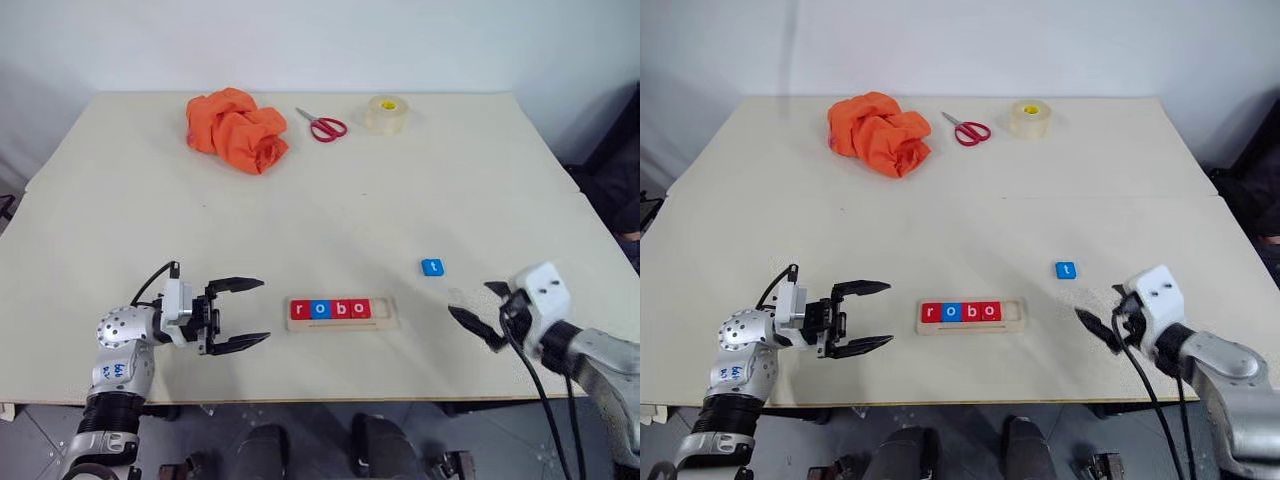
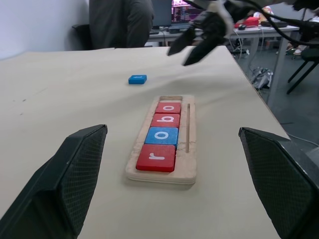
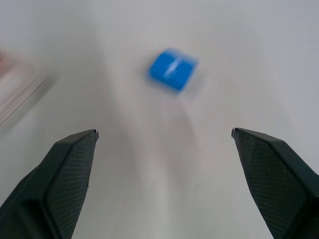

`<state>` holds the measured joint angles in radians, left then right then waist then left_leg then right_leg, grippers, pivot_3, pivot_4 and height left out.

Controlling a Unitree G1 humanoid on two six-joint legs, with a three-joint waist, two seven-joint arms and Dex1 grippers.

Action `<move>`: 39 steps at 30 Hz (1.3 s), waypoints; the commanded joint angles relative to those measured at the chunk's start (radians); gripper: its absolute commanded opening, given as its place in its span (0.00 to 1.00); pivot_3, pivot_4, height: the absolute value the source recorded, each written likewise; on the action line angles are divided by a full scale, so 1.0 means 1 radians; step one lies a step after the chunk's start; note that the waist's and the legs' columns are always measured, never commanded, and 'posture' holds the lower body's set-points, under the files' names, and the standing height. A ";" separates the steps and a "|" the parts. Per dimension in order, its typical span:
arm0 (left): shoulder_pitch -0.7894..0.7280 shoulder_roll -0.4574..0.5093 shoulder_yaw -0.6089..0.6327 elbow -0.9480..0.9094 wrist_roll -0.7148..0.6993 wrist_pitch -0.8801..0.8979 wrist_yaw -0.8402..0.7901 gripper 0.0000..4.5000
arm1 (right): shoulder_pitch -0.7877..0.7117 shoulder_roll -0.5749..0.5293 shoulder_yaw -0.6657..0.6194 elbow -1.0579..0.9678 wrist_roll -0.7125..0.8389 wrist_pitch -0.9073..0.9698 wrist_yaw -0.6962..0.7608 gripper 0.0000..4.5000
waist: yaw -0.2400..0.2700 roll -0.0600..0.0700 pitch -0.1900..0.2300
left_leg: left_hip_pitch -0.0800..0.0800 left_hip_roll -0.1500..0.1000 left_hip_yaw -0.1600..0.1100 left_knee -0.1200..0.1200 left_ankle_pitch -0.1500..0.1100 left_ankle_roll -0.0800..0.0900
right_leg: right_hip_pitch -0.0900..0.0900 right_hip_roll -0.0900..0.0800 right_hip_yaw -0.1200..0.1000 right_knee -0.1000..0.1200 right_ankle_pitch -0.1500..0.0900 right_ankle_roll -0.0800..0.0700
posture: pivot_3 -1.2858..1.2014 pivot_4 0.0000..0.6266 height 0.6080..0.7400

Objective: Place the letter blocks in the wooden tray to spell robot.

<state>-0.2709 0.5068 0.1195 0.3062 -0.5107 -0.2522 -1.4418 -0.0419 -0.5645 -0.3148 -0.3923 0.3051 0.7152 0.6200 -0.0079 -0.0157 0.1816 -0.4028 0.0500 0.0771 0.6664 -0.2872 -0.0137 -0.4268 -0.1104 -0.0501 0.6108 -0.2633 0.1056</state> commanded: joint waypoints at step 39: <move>0.013 0.028 0.013 -0.054 -0.013 0.038 -0.016 1.00 | 0.067 0.366 0.125 -0.392 0.032 0.283 -0.528 0.33 | 0.004 0.000 0.000 | -0.001 0.000 -0.001 -0.003 0.000 0.000 | -0.001 0.000 -0.001 0.000 -0.001 -0.002 | 0.52 0.24 1.00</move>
<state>-0.2432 0.5264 0.1334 0.2542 -0.5112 -0.2163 -1.4506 0.0242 -0.2097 -0.1931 -0.7259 0.3251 0.9833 0.1146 -0.0042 -0.0153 0.1816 -0.4042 0.0501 0.0759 0.6637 -0.2871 -0.0136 -0.4281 -0.1107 -0.0509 0.6105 -0.2643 0.1039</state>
